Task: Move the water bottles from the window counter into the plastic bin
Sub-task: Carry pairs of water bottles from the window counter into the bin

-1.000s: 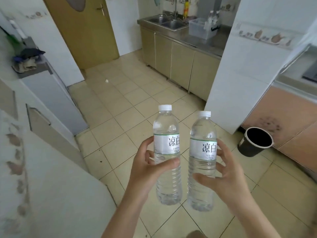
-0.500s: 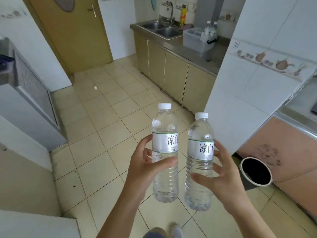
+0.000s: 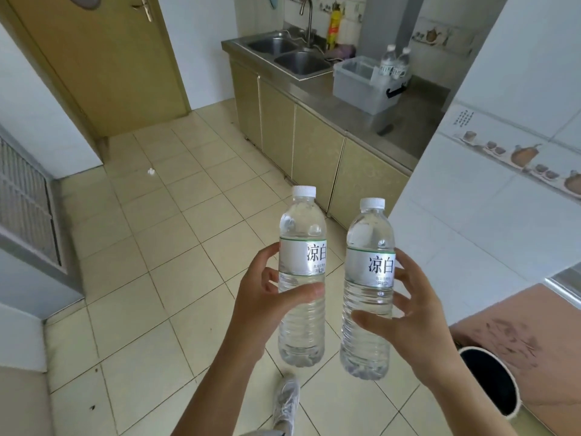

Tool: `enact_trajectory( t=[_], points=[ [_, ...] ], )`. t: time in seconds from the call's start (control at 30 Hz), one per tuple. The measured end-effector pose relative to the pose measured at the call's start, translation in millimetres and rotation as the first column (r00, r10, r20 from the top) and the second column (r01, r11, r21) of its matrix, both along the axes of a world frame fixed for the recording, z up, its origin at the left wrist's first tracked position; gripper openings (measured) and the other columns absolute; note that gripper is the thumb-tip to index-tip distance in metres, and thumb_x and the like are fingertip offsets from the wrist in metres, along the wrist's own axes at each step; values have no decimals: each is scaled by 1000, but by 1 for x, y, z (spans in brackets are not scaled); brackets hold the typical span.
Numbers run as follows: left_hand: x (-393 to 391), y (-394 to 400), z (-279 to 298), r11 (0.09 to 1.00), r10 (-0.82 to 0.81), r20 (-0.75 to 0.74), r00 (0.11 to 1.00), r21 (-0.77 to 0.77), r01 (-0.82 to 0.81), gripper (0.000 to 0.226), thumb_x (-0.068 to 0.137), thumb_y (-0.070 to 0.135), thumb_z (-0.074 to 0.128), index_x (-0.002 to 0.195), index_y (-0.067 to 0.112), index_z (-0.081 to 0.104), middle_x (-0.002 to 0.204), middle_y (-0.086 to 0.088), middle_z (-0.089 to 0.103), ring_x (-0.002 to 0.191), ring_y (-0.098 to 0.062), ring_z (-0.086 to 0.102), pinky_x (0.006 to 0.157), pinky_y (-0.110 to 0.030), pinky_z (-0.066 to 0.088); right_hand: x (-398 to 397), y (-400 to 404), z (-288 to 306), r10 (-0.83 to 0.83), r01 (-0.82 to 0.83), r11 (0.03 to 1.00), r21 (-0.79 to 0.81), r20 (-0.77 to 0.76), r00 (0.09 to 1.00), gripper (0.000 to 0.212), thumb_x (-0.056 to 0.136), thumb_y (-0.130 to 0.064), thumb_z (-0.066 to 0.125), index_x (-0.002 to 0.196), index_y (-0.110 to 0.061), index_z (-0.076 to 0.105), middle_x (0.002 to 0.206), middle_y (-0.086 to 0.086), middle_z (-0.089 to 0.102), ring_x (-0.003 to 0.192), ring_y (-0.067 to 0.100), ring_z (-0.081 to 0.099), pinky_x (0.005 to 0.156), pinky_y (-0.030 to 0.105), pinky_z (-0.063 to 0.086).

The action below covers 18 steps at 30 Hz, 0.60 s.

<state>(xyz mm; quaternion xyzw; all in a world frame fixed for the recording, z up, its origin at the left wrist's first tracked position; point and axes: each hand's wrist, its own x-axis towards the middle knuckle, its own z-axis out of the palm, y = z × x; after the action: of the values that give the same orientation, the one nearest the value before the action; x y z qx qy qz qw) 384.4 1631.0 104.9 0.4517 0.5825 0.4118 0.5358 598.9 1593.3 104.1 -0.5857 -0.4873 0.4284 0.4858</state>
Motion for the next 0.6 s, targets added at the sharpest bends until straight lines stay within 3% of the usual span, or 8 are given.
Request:
enact_trajectory(
  t=[0.23,0.33,0.53,0.6],
  points=[
    [13,143,10,999,-53,-40,998,9,53,69,38,52,87,95,73,53,95,-1,73,62,5,59,56,-15,45,13,128,11,-72,72,997,5,20,997,94,54,-1,89,114,-61,48,112,-15,62,104,12,65,93,51,52],
    [23,196,9,998,-67,-36,997,8,67,71,38,53,88,98,71,54,94,0,74,61,6,60,53,-13,46,24,183,8,-73,73,997,7,-1,997,94,52,2,89,111,-61,51,106,-17,64,102,15,66,92,52,53],
    [56,310,-3,999,-34,-46,998,10,35,75,38,52,90,102,68,55,97,-3,74,67,-1,62,63,-22,50,59,304,-7,-17,18,999,27,-26,1000,95,53,5,88,129,-37,49,104,-21,67,94,9,69,69,30,57],
    [70,347,-4,1000,-23,-55,998,6,24,77,38,52,90,106,65,55,96,-2,73,64,2,61,59,-20,49,72,346,-9,4,-3,1000,25,-21,1000,97,52,4,89,131,-34,48,104,-21,66,90,9,70,63,23,55]
  ],
)
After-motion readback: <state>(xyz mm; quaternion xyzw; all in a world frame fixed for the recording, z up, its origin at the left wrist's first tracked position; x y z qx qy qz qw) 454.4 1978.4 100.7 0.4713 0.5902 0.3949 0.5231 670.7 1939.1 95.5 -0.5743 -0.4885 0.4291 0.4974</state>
